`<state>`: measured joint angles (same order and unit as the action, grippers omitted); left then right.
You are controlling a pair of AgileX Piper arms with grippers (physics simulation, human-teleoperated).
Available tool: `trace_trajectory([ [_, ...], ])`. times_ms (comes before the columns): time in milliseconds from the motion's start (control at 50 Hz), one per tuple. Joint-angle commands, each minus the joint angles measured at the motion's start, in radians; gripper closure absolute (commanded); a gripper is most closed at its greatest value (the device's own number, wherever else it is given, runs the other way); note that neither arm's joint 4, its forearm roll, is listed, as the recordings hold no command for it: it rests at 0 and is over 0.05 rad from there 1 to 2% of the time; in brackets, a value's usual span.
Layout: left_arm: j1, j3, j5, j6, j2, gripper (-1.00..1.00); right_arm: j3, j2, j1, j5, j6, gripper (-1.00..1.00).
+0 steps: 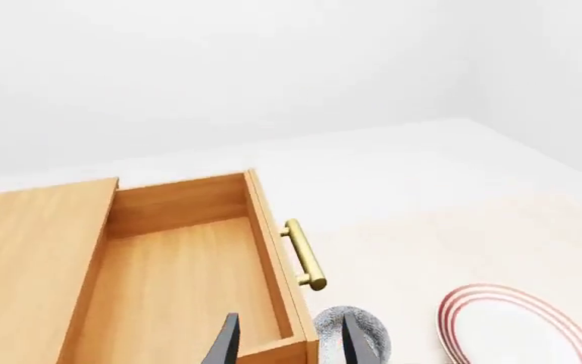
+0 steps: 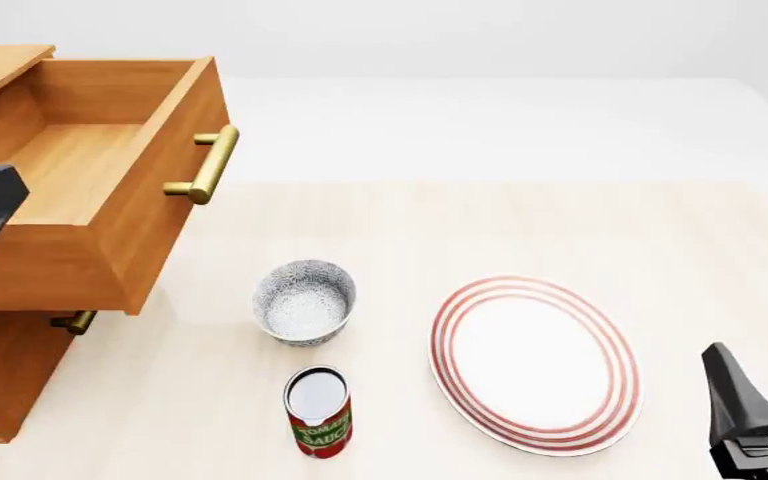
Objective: Put the bowl in the top drawer of the cabinet.
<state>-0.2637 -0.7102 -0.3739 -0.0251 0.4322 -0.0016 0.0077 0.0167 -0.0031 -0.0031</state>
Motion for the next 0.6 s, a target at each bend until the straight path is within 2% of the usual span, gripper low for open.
trace_trajectory([
  [20, -0.097, -0.295, -0.147, -0.054, 0.213, -1.00, 0.000, 0.000, 0.002, -0.001, 0.000, -1.00],
  [40, -0.119, -0.333, -0.173, -0.049, 0.244, -1.00, 0.000, 0.000, 0.002, -0.001, 0.000, -1.00],
  [60, -0.119, -0.333, -0.173, -0.049, 0.244, -1.00, 0.000, 0.000, 0.002, -0.001, 0.000, -1.00],
  [80, -0.136, -0.395, -0.212, -0.076, 0.299, -1.00, 0.000, 0.000, 0.002, -0.001, 0.000, -1.00],
  [120, -0.136, -0.396, -0.212, -0.076, 0.300, -1.00, 0.000, 0.000, 0.002, -0.001, 0.000, -1.00],
  [140, -0.151, -0.471, -0.258, -0.091, 0.342, -1.00, 0.000, 0.001, 0.003, -0.001, 0.000, -1.00],
  [180, -0.166, -0.533, -0.301, -0.107, 0.387, -1.00, 0.001, 0.001, 0.003, -0.001, 0.000, -1.00],
  [240, -0.185, -0.619, -0.346, -0.086, 0.447, -1.00, 0.001, 0.001, 0.003, -0.001, 0.000, -1.00],
  [360, -0.250, -0.777, -0.427, -0.135, 0.581, -1.00, 0.000, 0.002, 0.003, -0.002, 0.000, -1.00],
  [400, -0.286, -0.818, -0.447, -0.124, 0.627, -1.00, 0.000, 0.002, 0.003, -0.002, 0.000, -1.00],
  [440, -0.291, -0.868, -0.469, -0.154, 0.678, -1.00, 0.000, 0.002, 0.003, -0.002, 0.000, -1.00],
  [480, -0.304, -0.936, -0.494, -0.136, 0.726, -1.00, 0.000, 0.002, 0.004, -0.002, 0.000, -1.00],
  [500, -0.304, -0.937, -0.495, -0.136, 0.727, -1.00, 0.000, 0.002, 0.004, -0.002, 0.000, -1.00],
  [520, -0.318, -0.992, -0.523, -0.157, 0.777, -1.00, 0.000, 0.002, 0.003, -0.002, 0.000, -1.00],
  [600, -0.328, -1.031, -0.538, -0.154, 0.822, -1.00, 0.000, 0.002, 0.003, -0.002, 0.000, -1.00],
])
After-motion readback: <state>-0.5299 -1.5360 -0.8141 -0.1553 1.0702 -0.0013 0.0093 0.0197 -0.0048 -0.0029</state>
